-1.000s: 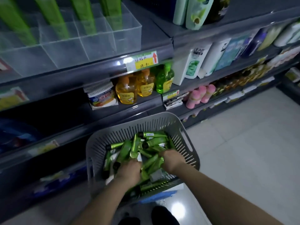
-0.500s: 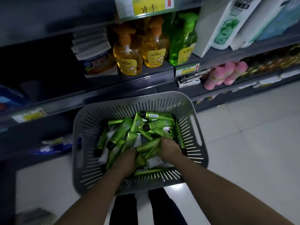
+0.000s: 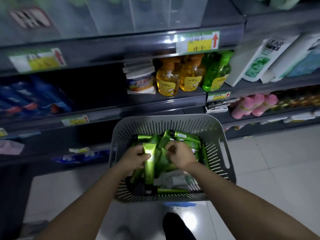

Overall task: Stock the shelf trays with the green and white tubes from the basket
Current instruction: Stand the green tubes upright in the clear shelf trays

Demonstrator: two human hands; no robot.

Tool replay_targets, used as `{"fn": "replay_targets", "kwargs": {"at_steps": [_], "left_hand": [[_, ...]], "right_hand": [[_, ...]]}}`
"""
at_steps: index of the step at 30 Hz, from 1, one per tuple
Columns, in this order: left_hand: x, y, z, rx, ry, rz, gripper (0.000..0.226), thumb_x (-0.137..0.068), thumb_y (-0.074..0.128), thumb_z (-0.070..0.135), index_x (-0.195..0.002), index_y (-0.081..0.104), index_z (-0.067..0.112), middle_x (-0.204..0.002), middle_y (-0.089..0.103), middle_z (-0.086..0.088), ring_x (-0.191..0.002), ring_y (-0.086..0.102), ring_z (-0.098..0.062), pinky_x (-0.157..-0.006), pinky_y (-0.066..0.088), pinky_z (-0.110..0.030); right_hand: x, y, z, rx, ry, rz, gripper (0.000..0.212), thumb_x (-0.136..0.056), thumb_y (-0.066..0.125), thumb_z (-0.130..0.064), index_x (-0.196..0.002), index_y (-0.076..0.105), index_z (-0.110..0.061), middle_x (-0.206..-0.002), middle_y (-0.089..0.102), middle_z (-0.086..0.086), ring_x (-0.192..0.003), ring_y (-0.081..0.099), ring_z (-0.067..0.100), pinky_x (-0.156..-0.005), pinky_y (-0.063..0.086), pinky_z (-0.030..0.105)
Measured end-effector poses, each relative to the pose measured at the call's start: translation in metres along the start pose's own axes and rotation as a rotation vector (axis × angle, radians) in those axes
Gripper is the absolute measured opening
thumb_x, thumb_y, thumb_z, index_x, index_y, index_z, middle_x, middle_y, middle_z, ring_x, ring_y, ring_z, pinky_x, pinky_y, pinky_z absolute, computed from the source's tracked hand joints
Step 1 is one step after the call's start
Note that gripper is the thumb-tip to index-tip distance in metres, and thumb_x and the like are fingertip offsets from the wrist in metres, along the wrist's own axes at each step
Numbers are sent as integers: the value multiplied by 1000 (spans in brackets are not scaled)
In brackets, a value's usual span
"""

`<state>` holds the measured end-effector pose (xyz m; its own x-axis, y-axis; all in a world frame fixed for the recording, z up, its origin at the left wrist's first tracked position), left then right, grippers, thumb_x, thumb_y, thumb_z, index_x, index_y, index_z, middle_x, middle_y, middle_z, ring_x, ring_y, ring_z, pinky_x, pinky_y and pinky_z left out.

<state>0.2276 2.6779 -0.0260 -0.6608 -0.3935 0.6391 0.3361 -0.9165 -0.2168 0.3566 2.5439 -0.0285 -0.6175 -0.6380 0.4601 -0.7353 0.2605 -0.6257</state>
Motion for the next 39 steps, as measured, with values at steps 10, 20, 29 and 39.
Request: {"fn": "replay_targets", "kwargs": {"at_steps": [10, 20, 29, 39], "left_hand": [[97, -118, 35, 118, 233, 137, 8, -93, 59, 14, -100, 63, 15, -90, 62, -4, -76, 57, -17, -57, 48, -22], [214, -241, 51, 99, 460, 301, 4, -91, 61, 14, -94, 59, 15, -96, 66, -9, -87, 61, -17, -73, 49, -32], [265, -316, 92, 150, 582, 509, 6, -89, 64, 12, -88, 61, 16, -91, 66, -9, -81, 61, -20, -61, 47, -27], [293, -388, 153, 136, 748, 677, 10, -89, 63, 10, -84, 60, 18, -83, 64, -4, -71, 59, -13, -56, 49, -21]], "right_hand": [[49, -18, -142, -90, -269, 296, 4, -84, 71, -18, -88, 73, -17, -89, 73, 2, -90, 67, 20, -83, 51, 30], [110, 12, -290, -169, -544, 341, 28, -79, 77, -20, -62, 59, -31, -67, 64, -3, -67, 60, 15, -67, 52, 33], [129, -5, -400, -138, -780, 308, 28, -79, 77, -18, -61, 60, -30, -60, 60, -12, -58, 54, 5, -62, 45, 26], [127, -31, -499, -113, -968, 362, 13, -80, 77, -21, -70, 67, -21, -64, 61, -9, -60, 56, 8, -65, 52, 31]]}}
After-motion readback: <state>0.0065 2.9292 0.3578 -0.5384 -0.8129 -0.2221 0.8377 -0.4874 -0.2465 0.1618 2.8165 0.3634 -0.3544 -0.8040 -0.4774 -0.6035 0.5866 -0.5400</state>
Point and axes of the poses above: each hand's wrist, its own x-axis away from the middle knuckle, its own y-axis out of the palm, z = x × y, the point moved 2 cm from there along -x, towards the middle knuckle
